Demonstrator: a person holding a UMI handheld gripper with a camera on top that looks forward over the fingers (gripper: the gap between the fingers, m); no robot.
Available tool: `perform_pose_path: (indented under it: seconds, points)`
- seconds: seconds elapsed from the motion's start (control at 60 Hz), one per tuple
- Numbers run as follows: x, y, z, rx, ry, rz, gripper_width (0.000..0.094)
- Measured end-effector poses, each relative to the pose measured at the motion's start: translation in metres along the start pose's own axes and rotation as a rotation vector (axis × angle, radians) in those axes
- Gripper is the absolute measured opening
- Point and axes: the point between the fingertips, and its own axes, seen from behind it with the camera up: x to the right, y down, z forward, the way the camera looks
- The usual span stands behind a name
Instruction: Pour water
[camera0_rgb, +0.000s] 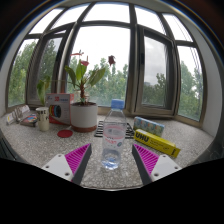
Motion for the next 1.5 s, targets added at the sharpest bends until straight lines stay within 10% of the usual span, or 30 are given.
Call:
perform_pose_path:
  seconds: [0.233,0.333,0.567,0.867,1.233,1.5]
  points:
    - [0.003,0.003,0.086,-0.001,-0.03,0.003,0.0762]
    - [0.002,-0.001,0.097,0.021,-0.042,0.001,0.0514]
    - [-0.002,-0.003,0.1,0.041,-0.034,-0.011,0.0294]
    - [0.017,-0.048,0.093,0.063,0.196,-0.16,0.0292]
    - [-0.067,-0.28,0.1,0.247,0.652,-1.051,0.0291]
    - [-0.235,-0.337,0.169,0.35,0.636,-1.869,0.0293]
